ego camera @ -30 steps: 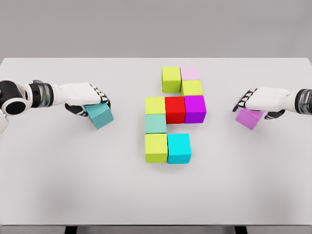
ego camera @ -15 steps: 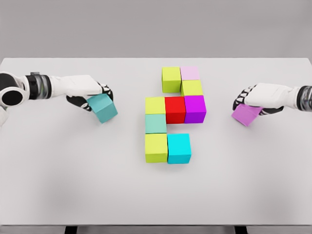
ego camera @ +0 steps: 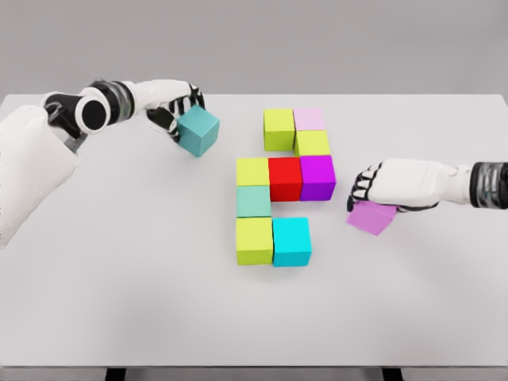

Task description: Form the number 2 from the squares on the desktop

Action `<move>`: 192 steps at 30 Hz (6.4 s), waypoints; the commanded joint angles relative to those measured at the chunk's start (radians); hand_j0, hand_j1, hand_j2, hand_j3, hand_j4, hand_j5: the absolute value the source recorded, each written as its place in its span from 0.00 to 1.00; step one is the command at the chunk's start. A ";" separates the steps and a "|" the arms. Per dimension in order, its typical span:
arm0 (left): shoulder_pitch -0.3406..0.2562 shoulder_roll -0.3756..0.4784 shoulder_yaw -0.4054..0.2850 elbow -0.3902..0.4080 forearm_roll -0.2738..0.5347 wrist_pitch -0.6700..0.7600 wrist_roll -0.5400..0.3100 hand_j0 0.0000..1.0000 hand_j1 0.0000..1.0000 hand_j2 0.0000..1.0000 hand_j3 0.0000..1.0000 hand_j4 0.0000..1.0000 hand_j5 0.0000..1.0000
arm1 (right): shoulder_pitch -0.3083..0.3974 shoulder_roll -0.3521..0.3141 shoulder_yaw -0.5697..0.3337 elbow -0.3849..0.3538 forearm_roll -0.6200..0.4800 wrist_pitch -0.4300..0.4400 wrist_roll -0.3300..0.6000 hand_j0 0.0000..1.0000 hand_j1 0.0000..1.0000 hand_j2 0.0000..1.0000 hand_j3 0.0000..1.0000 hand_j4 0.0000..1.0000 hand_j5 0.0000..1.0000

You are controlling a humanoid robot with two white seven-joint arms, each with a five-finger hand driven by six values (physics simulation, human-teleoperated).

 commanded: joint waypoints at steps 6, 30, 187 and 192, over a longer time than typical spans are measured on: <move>-0.029 -0.085 0.002 0.007 0.070 0.224 0.000 0.47 0.47 0.47 0.47 0.47 0.47 | 0.000 -0.012 0.066 -0.081 -0.027 0.003 -0.001 0.56 0.56 0.56 0.56 0.56 0.56; -0.021 -0.219 -0.001 0.095 0.207 0.465 0.257 0.51 0.51 0.51 0.51 0.51 0.51 | 0.028 -0.049 -0.087 -0.027 -0.076 0.003 -0.001 1.00 1.00 1.00 1.00 1.00 1.00; -0.017 0.021 -0.220 0.046 0.270 -0.137 0.000 1.00 1.00 1.00 1.00 1.00 1.00 | 0.135 -0.073 -0.140 0.096 -0.109 0.003 -0.001 1.00 1.00 1.00 1.00 1.00 1.00; -0.014 0.079 -0.213 0.066 0.294 -0.163 0.002 1.00 1.00 1.00 1.00 1.00 1.00 | 0.135 -0.069 -0.140 0.096 -0.109 0.003 -0.001 1.00 1.00 1.00 1.00 1.00 1.00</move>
